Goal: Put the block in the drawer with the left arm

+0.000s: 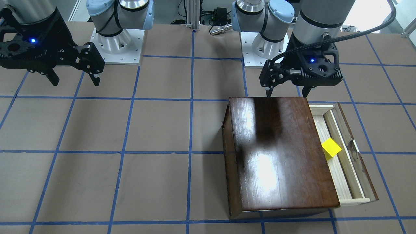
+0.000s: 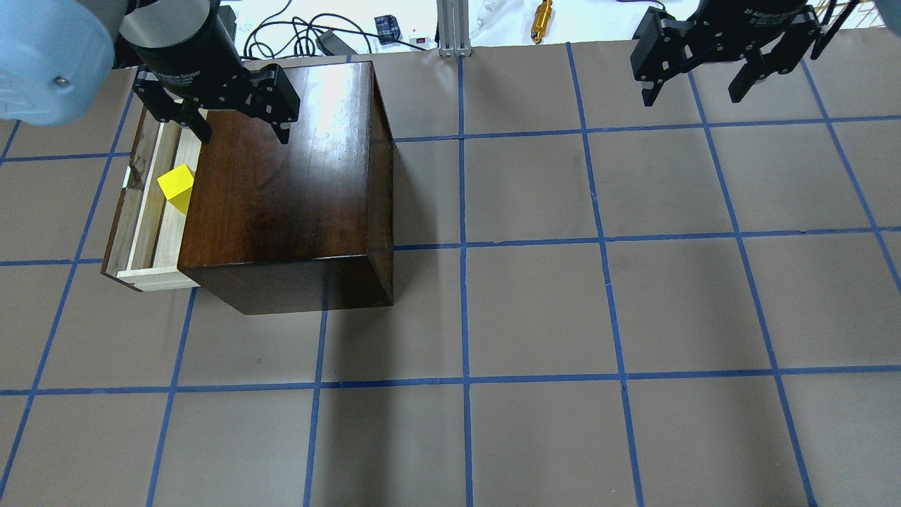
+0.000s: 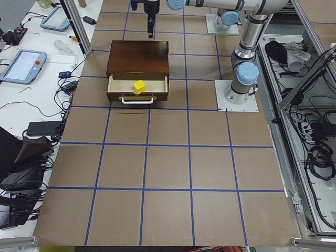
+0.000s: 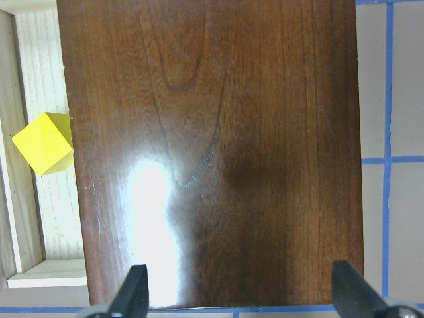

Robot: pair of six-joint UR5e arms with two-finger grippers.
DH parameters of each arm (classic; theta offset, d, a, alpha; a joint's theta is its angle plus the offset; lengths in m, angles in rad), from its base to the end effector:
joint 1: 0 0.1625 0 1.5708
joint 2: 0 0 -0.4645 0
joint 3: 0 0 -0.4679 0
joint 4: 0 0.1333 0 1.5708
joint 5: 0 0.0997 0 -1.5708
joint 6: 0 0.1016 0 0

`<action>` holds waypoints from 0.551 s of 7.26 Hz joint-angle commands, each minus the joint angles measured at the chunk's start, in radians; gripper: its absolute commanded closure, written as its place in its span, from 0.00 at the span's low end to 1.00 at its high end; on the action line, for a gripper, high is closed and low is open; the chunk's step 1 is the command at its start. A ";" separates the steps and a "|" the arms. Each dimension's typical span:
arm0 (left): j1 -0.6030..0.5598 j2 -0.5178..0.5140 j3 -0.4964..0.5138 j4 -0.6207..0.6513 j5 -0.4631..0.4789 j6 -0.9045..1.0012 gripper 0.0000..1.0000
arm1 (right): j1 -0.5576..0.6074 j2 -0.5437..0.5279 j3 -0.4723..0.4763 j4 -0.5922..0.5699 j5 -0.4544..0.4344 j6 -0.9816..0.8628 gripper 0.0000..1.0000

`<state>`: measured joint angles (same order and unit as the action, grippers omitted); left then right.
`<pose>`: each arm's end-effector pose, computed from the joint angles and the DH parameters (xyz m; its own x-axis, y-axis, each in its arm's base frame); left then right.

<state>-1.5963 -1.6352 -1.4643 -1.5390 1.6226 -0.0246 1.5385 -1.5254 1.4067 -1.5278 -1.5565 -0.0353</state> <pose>-0.1434 -0.6008 0.5519 -0.9988 -0.0029 -0.0498 0.0009 0.9972 -0.0751 0.1155 -0.5968 0.5882 -0.9999 -0.0040 -0.0116 -0.0031 0.9971 -0.0761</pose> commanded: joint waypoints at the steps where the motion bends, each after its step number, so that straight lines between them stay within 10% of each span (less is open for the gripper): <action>1: 0.012 0.008 -0.002 0.000 -0.001 -0.003 0.03 | -0.001 0.001 0.000 0.000 -0.001 0.000 0.00; 4: 0.012 0.002 -0.007 0.000 -0.003 -0.003 0.02 | -0.001 -0.001 0.000 0.000 -0.001 0.000 0.00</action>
<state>-1.5849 -1.6312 -1.4692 -1.5400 1.6205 -0.0269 1.5381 -1.5250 1.4067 -1.5279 -1.5570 -0.0353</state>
